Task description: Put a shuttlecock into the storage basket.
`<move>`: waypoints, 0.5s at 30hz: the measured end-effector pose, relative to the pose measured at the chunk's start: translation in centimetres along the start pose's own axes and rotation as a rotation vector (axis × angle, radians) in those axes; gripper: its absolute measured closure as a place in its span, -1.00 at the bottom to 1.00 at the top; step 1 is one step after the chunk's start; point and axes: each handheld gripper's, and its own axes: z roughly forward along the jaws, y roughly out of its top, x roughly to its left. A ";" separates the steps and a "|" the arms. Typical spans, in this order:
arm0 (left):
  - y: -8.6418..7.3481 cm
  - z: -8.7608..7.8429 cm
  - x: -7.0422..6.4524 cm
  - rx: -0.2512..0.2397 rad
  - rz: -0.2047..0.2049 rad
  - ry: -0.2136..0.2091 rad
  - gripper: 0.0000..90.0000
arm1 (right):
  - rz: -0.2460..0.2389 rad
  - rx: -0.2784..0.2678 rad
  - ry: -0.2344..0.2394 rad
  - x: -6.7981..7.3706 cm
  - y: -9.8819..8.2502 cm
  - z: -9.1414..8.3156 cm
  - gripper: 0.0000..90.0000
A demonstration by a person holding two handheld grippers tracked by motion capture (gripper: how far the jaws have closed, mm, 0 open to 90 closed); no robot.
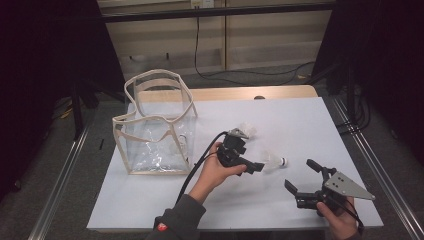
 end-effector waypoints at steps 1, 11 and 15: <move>0.0 0.0 0.0 0.005 0.004 0.001 -0.82 | 0.001 -0.001 0.001 0.0 0.0 0.0 -0.97; -0.2 1.3 0.0 0.009 0.001 -0.009 -0.80 | -0.003 -0.003 0.005 0.1 0.0 0.1 -0.97; -0.2 1.7 -0.1 0.010 0.006 -0.008 -0.77 | -0.002 -0.002 0.002 0.0 0.0 0.0 -0.97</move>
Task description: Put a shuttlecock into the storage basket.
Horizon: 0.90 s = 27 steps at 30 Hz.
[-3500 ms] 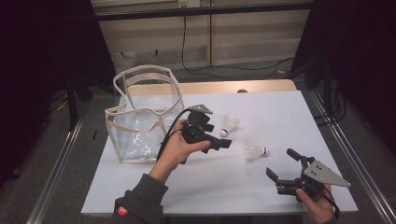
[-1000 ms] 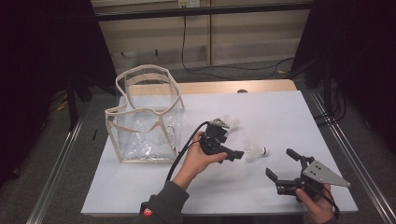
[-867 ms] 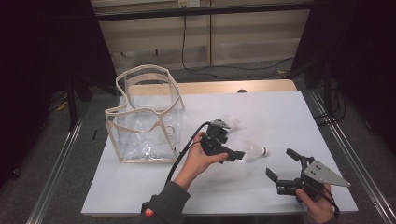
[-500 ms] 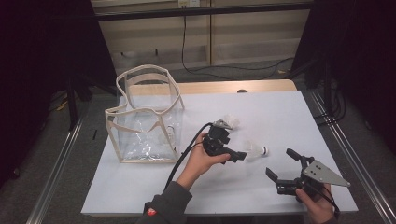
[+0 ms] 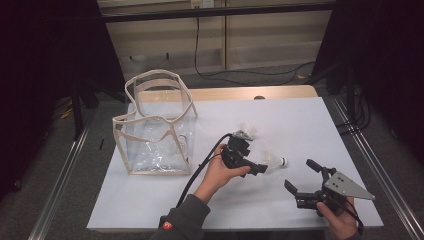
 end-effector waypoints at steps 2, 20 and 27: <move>0.0 0.1 0.0 0.003 0.003 0.001 -0.75 | 0.001 0.000 0.001 0.0 0.0 0.0 -0.97; 0.0 1.7 -0.3 0.020 0.011 -0.008 -0.57 | 0.004 -0.002 -0.002 0.0 0.1 -0.1 -0.97; 0.0 2.2 -0.4 0.019 0.018 -0.006 -0.50 | 0.003 -0.001 -0.002 -0.1 0.1 -0.1 -0.97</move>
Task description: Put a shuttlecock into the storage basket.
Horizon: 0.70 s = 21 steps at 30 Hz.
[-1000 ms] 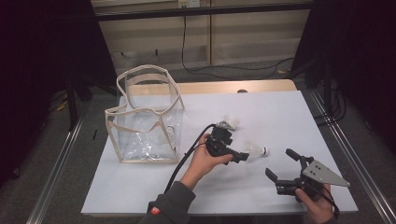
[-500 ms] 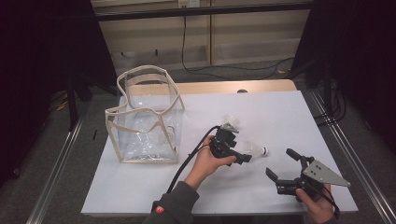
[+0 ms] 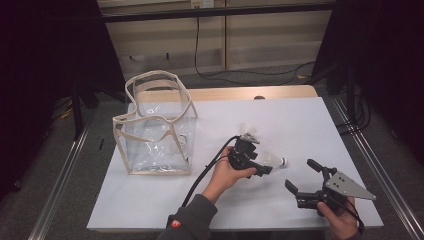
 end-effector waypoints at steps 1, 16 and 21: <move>0.0 0.1 0.0 0.000 0.002 -0.003 -0.48 | -0.001 0.000 0.000 0.0 0.0 0.0 -0.97; 0.2 1.5 -0.1 0.001 0.001 0.004 -0.30 | 0.000 -0.006 -0.002 -0.1 0.0 0.0 -0.97; 0.3 1.9 0.0 0.002 0.003 0.003 -0.23 | 0.003 -0.006 0.000 -0.1 0.0 -0.1 -0.97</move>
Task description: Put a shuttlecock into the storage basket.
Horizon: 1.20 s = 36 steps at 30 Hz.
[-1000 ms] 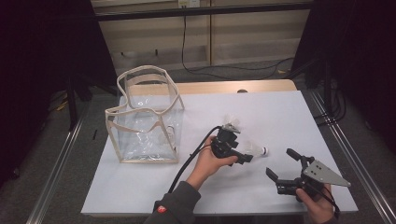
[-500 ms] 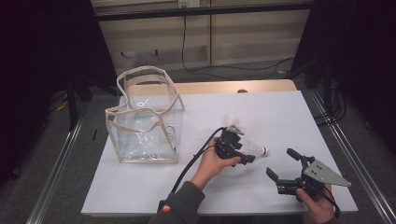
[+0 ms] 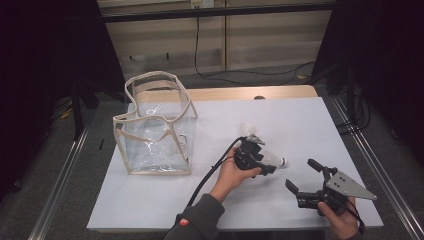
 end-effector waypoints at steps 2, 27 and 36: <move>0.0 0.1 0.0 -0.002 -0.002 0.000 -0.20 | -0.003 -0.001 0.000 0.0 0.0 0.0 -0.97; 0.4 0.9 -0.1 0.000 -0.005 -0.019 0.23 | -0.004 -0.001 -0.001 0.0 0.0 -0.1 -0.97; 0.4 1.3 0.0 -0.001 -0.009 -0.015 0.32 | -0.004 -0.001 -0.001 0.0 0.0 -0.1 -0.97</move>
